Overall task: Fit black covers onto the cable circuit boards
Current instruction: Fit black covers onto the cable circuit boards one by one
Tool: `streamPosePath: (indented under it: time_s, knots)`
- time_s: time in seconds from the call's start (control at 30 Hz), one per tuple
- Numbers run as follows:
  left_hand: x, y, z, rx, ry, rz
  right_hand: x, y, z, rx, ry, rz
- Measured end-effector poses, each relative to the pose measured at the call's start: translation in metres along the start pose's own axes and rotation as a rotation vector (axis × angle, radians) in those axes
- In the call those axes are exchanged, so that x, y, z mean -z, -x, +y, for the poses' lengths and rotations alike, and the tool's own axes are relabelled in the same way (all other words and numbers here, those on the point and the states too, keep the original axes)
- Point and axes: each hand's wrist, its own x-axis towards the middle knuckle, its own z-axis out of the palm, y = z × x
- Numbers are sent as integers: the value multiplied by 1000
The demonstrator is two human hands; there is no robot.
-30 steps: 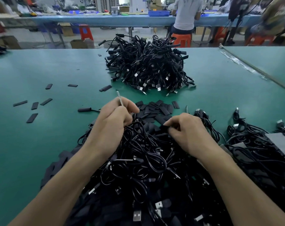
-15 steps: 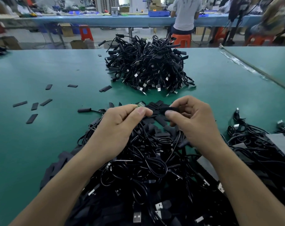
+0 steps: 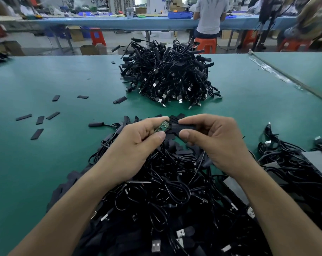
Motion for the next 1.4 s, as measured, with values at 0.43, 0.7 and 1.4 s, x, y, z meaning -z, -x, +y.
streamPosePath:
  time_s: [0.43,0.7,1.4]
  knots:
    - [1,3,12,38,61,-59,5,-2,10,18,33,-18]
    - [2,4,13,78,91,-69,5,-1,9,18,9,-107]
    - [3,4,4,77,46,-220,-9,3,11,28,55,-127]
